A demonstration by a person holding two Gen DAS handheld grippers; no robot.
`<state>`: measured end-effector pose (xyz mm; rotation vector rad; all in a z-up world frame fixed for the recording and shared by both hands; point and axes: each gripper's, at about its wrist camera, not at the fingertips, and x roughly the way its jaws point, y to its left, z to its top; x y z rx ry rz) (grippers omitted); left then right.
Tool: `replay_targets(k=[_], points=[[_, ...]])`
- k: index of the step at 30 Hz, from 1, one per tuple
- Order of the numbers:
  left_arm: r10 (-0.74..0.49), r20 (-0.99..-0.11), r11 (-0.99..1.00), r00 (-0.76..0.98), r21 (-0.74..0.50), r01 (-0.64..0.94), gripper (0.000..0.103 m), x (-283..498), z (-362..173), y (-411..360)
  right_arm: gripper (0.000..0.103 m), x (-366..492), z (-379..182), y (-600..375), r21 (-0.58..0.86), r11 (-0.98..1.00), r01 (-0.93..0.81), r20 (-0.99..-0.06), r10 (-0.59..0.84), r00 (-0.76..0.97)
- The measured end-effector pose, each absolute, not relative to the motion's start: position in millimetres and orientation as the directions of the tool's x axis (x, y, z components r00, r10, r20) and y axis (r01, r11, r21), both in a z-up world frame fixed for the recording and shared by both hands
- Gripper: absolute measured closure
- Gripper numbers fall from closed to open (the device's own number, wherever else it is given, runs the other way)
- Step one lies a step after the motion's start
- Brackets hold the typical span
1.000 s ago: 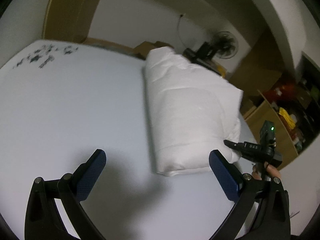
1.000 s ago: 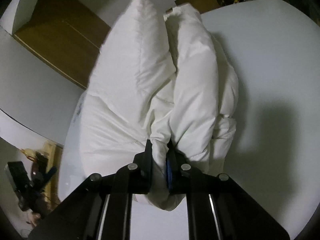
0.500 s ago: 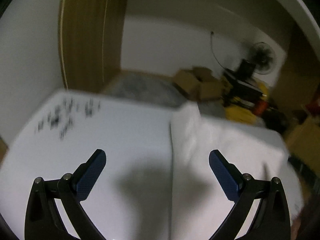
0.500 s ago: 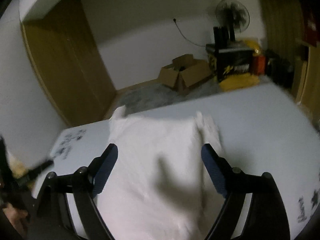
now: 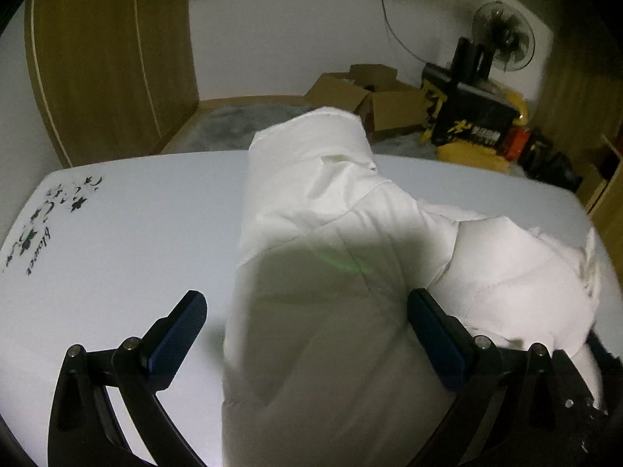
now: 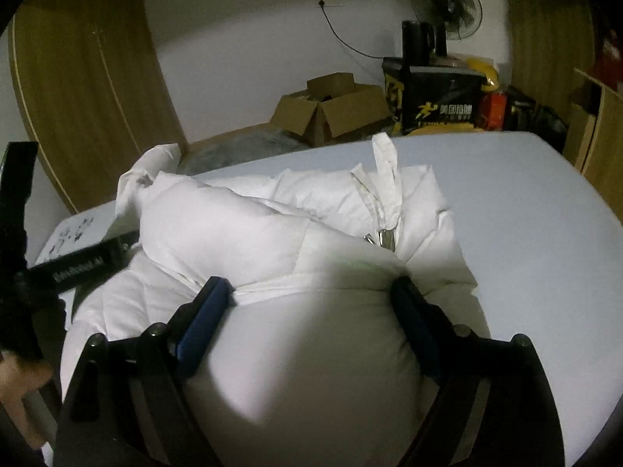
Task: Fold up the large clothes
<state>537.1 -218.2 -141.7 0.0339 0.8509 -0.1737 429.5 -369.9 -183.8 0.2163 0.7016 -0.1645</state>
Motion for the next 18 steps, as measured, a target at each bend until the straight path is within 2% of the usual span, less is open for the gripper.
replay_targets(k=[18], points=[[-0.15, -0.802, 0.987, 0.579, -0.082, 0.141, 0.0, 554, -176, -212, 0.013, 456, -203, -367, 0.121, 0.97, 0.213, -0.722, -0.061, 0.689]])
